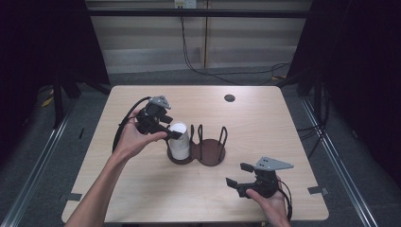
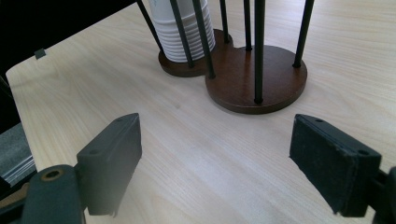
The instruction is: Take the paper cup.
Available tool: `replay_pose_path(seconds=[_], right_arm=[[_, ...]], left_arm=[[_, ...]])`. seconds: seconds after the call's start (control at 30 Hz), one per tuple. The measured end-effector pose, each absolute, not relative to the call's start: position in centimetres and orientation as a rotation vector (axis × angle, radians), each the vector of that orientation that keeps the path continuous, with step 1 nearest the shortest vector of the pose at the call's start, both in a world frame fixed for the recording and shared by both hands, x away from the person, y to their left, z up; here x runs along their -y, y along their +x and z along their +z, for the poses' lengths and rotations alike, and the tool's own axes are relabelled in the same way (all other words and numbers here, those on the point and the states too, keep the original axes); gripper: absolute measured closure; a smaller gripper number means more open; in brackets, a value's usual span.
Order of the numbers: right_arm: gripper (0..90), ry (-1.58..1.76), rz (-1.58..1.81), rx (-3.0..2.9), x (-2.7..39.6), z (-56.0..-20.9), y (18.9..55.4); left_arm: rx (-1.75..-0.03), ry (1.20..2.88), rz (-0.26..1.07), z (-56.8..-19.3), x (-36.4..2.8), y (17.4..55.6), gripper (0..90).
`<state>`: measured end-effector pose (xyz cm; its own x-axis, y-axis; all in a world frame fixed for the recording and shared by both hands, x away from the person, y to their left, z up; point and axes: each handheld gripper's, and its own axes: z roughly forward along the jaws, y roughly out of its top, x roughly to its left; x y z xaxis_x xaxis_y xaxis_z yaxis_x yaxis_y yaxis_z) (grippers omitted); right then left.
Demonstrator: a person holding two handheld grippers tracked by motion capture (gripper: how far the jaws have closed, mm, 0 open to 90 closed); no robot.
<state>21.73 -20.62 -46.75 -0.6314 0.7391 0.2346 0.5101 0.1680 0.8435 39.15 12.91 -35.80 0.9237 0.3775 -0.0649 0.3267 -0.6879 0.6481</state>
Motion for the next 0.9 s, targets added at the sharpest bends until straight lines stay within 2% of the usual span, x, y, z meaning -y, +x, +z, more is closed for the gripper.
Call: replay_pose_path(seconds=[0.2, 0.57, 0.77, 0.9], right_arm=[[16.5, 1.215, 1.437, -2.224, 20.5, -46.8, 21.7], [17.0, 1.213, 1.433, -2.242, 20.4, -46.9, 21.8], [17.0, 1.215, 1.429, -2.250, 20.3, -46.9, 21.8], [17.0, 1.219, 1.425, -2.251, 20.3, -47.0, 21.9]], left_arm=[[-0.479, 2.406, 0.121, -35.6, -12.3, 39.1, 32.2], [-0.467, 2.506, 0.102, -35.9, -11.2, 39.3, 28.9], [-0.492, 2.546, 0.104, -36.2, -10.6, 39.6, 31.5], [-0.510, 2.568, 0.089, -36.4, -9.9, 39.7, 28.0]])
